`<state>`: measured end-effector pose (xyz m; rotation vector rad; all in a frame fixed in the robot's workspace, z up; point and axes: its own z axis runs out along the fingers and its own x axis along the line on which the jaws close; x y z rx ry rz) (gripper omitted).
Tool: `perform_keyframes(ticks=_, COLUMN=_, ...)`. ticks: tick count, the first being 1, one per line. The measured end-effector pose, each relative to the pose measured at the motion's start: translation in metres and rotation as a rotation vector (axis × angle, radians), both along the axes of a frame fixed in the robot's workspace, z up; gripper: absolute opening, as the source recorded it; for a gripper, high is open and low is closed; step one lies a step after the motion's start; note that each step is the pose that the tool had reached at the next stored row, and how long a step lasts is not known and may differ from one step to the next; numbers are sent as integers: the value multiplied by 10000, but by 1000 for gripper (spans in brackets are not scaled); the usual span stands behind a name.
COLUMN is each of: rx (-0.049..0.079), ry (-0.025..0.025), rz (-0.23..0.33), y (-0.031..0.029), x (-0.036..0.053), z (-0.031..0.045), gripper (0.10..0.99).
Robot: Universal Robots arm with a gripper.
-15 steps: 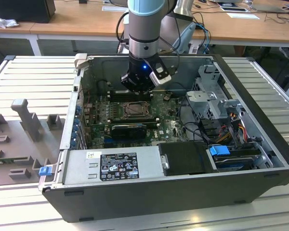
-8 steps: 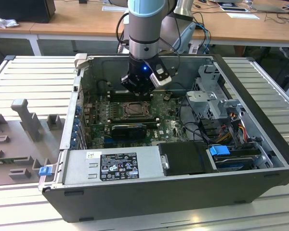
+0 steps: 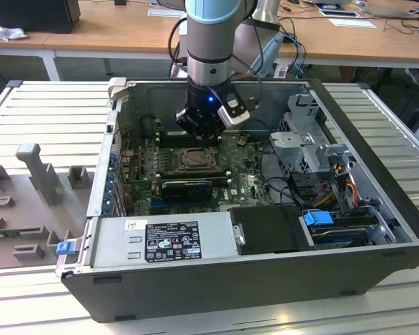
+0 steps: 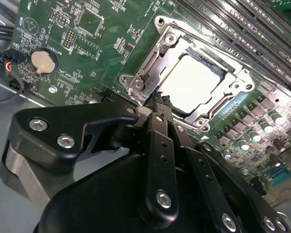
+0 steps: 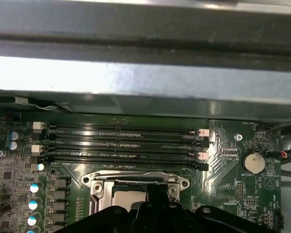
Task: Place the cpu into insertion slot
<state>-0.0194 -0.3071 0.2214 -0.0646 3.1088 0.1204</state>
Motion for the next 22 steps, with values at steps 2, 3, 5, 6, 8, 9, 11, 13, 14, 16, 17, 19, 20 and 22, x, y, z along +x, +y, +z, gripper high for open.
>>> perform_keyframes(ticks=2, rx=0, ry=-1, rz=-1, y=-19, x=0, z=0, gripper=106)
perform_keyframes(ticks=3, rx=1, ry=-1, rz=0, y=-23, x=0, z=0, gripper=106)
perform_keyframes(ticks=5, rx=0, ry=0, rz=0, y=-30, x=0, z=0, gripper=106)
perform_keyframes(ticks=6, rx=1, ry=0, rz=0, y=-33, x=0, z=0, gripper=106)
perform_keyframes(ticks=8, rx=0, ry=0, rz=0, y=-39, x=0, z=0, gripper=106)
perform_keyframes(ticks=9, rx=1, ry=0, rz=-1, y=-42, x=0, z=0, gripper=106)
perform_keyframes(ticks=11, rx=0, ry=0, rz=0, y=-48, x=0, z=0, gripper=106)
perform_keyframes(ticks=13, rx=0, ry=0, rz=0, y=-54, x=0, z=0, gripper=106)
perform_keyframes(ticks=14, rx=0, ry=0, rz=1, y=-58, x=0, z=0, gripper=106)
perform_keyframes(ticks=16, rx=0, ry=0, rz=0, y=-63, x=0, z=0, gripper=106)
perform_keyframes(ticks=17, rx=0, ry=0, rz=0, y=-67, x=0, z=0, gripper=106)
perform_keyframes(ticks=19, rx=0, ry=-1, rz=0, y=-73, x=0, z=0, gripper=106)
perform_keyframes(ticks=20, rx=1, ry=-1, rz=0, y=-76, x=0, z=0, gripper=106)
perform_keyframes(ticks=22, rx=0, ry=0, rz=0, y=-83, x=0, z=0, gripper=106)
